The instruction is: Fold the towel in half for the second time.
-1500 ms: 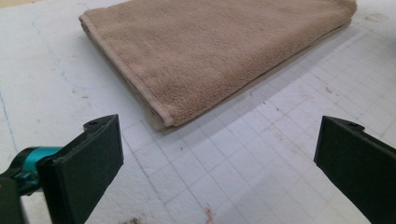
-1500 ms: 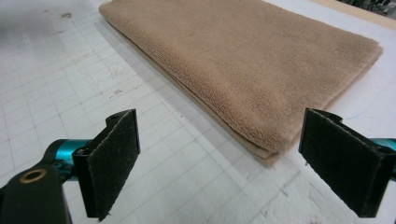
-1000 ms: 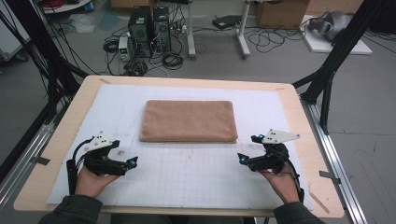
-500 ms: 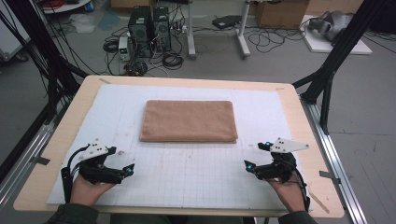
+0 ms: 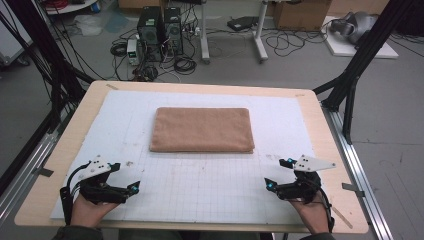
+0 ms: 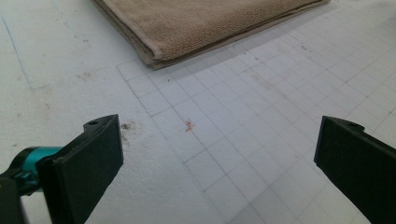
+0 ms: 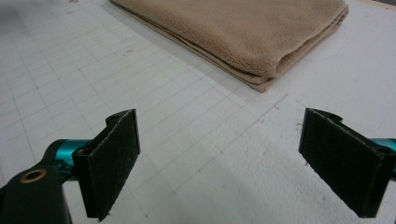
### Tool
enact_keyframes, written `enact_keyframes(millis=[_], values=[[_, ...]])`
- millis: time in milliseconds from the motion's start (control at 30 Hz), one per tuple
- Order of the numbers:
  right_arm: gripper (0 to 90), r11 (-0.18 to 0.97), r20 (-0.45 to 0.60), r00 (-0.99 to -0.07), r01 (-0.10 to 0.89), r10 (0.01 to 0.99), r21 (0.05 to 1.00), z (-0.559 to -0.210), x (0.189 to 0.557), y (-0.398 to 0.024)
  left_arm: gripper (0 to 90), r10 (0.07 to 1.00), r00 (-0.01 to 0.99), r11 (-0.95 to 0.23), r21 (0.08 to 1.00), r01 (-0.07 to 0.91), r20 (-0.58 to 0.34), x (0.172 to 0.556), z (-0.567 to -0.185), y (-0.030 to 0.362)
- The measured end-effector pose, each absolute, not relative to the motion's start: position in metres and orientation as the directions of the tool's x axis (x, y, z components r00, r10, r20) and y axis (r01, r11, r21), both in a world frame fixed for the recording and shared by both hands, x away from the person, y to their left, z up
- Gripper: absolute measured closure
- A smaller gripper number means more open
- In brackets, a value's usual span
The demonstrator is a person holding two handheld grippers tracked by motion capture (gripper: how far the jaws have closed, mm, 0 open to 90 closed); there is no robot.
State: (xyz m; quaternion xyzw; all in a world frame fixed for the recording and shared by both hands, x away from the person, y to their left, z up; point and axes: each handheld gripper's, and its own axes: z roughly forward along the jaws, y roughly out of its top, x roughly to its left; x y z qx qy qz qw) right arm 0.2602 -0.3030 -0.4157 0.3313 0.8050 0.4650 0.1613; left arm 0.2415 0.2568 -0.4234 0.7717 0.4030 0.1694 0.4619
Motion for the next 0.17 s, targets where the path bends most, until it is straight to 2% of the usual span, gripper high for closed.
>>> enact_keyframes(millis=[167], values=[[11.6, 0.358, 0.041, -0.731, 0.382, 0.682, 0.852, -0.4175, 0.2598, -0.3016, 1.8, 0.779, 0.616, -0.242, 0.852, 0.464, -0.114, 0.2408, -0.4241, 0.2573]])
